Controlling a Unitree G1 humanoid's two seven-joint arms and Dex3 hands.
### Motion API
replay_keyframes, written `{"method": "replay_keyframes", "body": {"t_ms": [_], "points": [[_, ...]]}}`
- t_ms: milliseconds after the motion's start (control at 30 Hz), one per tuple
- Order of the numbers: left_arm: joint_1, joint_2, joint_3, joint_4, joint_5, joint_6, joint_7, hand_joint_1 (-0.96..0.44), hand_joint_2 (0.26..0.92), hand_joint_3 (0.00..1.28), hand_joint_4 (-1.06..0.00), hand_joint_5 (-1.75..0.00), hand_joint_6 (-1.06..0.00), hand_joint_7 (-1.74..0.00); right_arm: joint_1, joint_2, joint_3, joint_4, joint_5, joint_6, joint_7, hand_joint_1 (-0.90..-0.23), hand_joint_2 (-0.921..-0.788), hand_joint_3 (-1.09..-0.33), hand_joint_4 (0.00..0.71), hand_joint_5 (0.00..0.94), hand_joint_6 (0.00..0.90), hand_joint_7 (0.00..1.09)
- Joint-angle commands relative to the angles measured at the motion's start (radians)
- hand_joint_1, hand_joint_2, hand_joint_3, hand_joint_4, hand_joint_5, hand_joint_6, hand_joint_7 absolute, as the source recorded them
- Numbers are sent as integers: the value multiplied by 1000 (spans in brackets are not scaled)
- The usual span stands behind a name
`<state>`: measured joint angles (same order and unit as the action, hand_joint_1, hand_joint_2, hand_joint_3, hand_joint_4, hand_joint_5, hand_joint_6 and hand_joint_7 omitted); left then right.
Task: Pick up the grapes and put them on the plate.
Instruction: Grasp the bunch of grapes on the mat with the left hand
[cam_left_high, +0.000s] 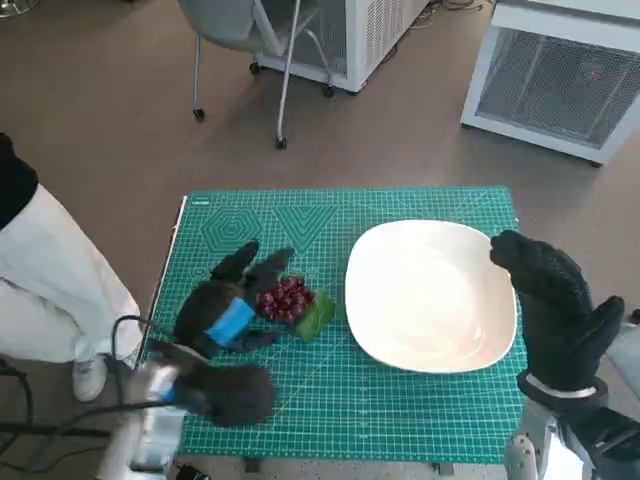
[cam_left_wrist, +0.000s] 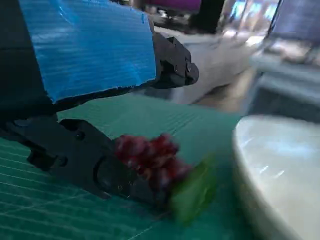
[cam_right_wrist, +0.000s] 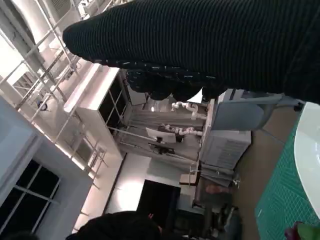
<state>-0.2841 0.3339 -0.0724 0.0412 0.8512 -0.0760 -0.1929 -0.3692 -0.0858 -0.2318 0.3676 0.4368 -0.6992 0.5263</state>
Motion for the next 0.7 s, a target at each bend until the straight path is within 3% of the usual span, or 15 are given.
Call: {"method": "replay_keyframes", "body": {"t_ms": [33, 700], "points": [[5, 21, -34, -15, 2, 49, -3, -342, 684, 2, -146, -3, -330, -4, 25, -2, -1, 8, 11, 16, 9, -394, -921, -616, 447, 406, 182, 872], [-67, 54, -143, 112, 25, 136, 79, -355, 688, 0, -170, -5, -344, -5, 14, 5, -9, 54, 2, -11, 5, -394, -921, -620, 439, 416, 180, 875]]}}
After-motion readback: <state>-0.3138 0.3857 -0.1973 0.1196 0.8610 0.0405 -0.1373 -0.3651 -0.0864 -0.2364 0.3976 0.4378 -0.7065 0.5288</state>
